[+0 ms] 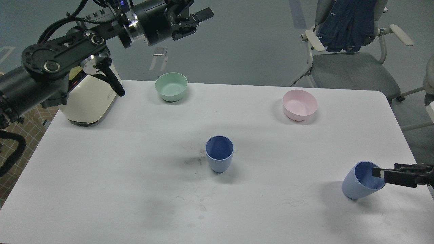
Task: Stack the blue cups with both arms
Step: 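Grasp the second blue cup with the right gripper, then lift the blue cup with the right gripper over the center cup, then lower the cup into the center cup and open the right gripper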
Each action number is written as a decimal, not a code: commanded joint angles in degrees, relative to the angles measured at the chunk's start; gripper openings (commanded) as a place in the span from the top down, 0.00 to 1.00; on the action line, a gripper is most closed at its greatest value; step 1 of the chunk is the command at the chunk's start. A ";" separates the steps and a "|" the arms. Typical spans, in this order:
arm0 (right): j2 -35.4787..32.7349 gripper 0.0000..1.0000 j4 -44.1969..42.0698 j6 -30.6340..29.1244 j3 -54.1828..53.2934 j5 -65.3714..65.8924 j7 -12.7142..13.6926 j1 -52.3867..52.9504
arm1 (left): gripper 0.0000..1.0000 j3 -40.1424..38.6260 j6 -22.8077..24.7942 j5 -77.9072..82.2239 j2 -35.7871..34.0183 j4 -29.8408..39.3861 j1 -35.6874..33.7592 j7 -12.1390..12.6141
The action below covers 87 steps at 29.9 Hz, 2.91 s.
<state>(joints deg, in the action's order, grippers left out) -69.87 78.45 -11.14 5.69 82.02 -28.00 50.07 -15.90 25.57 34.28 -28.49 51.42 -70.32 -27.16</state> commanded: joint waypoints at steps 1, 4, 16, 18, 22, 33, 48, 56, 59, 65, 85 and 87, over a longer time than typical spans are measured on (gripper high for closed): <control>1.05 0.48 -0.93 -0.02 0.03 0.07 0.00 -0.68 | 0.03 0.08 0.01 0.08 -0.16 -0.01 0.27 0.00; 2.71 0.68 -1.89 -0.02 -0.06 0.07 0.00 -1.73 | 0.03 0.08 0.01 0.08 -0.16 -0.01 0.45 0.00; 3.25 1.00 -2.17 0.42 -0.77 0.24 0.00 -1.65 | 0.03 -0.01 0.01 0.17 0.01 0.08 0.45 0.00; 2.73 1.00 -1.73 0.25 -0.85 0.86 0.00 -1.21 | 0.03 0.08 0.01 0.17 0.01 0.08 0.45 0.00; -1.31 1.00 1.87 -0.63 -1.38 4.01 0.00 4.04 | 0.03 0.08 0.01 0.17 -0.08 0.08 0.45 0.00; 6.48 1.00 1.71 -10.81 -1.03 9.65 0.00 26.28 | 0.03 0.16 0.01 0.17 -0.25 0.34 0.36 0.09; 39.80 1.00 -3.13 -15.40 23.84 -0.90 0.00 55.74 | 0.03 0.16 0.01 0.26 -0.78 0.34 0.45 0.09; 47.10 1.00 -3.57 -15.49 25.25 -2.65 0.00 56.27 | 0.03 0.08 0.19 0.17 -0.87 0.34 0.45 0.09; 49.47 1.00 -5.23 -15.40 25.34 -2.92 0.00 56.45 | 0.03 -0.01 0.19 0.17 -0.78 0.34 0.36 0.09; 54.83 1.00 -10.07 -14.96 25.86 -6.08 0.00 56.28 | 0.03 -0.01 0.10 0.17 -0.87 0.34 0.45 0.09; 60.82 1.00 -15.70 -13.11 27.80 -9.16 0.00 53.99 | 0.03 -0.10 -0.08 0.26 -0.52 0.25 0.18 0.00; 60.82 1.00 -15.61 -13.38 27.80 -9.25 0.00 53.99 | 0.03 -0.10 0.01 0.26 -0.52 0.25 0.18 0.00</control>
<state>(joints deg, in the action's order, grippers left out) -9.16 62.86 -24.42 33.52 72.88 -28.00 104.14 -16.00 25.50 34.45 -29.07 51.69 -70.13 -27.16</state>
